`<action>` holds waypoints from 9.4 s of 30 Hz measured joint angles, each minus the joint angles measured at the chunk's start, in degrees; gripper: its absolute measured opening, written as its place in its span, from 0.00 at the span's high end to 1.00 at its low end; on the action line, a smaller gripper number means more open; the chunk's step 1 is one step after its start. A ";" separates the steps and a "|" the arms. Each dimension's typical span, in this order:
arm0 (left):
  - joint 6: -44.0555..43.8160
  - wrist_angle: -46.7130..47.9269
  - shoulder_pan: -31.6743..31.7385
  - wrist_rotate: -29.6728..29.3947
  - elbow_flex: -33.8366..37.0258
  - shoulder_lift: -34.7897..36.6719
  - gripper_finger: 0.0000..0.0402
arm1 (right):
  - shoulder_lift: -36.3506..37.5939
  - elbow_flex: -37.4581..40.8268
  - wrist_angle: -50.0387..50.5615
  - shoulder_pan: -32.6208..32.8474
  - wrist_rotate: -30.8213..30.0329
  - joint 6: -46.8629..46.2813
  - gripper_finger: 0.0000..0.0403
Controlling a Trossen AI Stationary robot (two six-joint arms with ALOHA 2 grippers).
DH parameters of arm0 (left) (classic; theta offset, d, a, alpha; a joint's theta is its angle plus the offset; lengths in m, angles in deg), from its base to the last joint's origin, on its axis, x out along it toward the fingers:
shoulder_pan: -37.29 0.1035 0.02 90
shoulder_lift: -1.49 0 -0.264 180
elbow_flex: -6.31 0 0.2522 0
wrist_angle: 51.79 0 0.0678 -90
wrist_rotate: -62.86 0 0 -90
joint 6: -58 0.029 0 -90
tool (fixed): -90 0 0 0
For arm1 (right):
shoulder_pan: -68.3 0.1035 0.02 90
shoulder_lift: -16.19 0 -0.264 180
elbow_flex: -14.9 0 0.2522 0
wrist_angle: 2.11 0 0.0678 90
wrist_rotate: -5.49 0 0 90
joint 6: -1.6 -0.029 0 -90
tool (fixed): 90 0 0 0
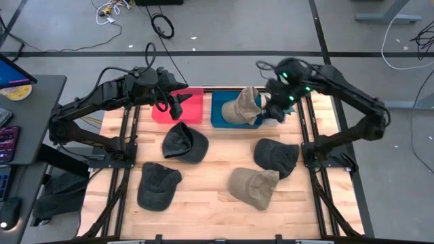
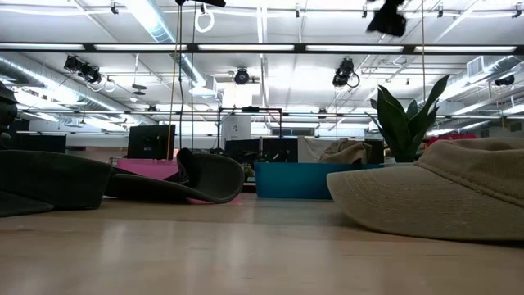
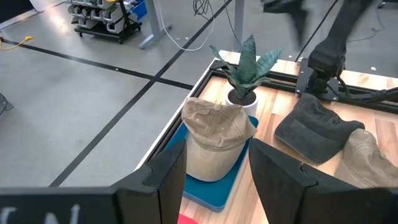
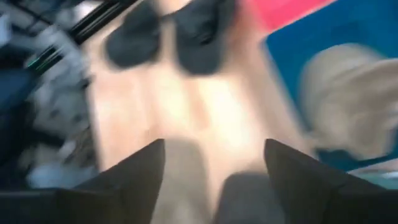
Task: Pick & Place hat
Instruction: Put the light brown cap into the blue bin
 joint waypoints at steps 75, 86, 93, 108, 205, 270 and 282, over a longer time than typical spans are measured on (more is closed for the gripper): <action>1.51 -9.54 -0.04 13.61 0.01 -7.07 0.55 | -9.80 53.94 -42.02 73.73 -51.17 -119.82 0.22; 0.91 -10.87 -0.11 14.08 0.01 -7.07 0.55 | -11.39 53.96 -46.29 73.66 -50.53 -118.91 0.83; -0.44 -11.45 -0.13 14.09 0.01 -7.07 0.55 | -10.69 53.98 -47.36 73.47 -47.93 -117.49 0.96; -0.48 -12.96 -0.10 14.08 0.01 -7.07 0.55 | 16.44 47.86 -39.88 70.54 -52.16 -97.78 0.96; -88.77 -49.80 2.78 54.72 0.01 -24.97 0.55 | 29.85 47.82 -105.80 19.30 -10.02 -23.78 0.96; -42.33 -10.78 13.40 18.92 0.00 -20.47 0.97 | 44.66 47.82 -72.51 12.40 -10.22 -38.60 0.43; -43.32 -21.33 9.43 20.84 0.01 -29.91 0.97 | 43.64 47.82 -72.49 12.40 -10.22 -38.04 0.43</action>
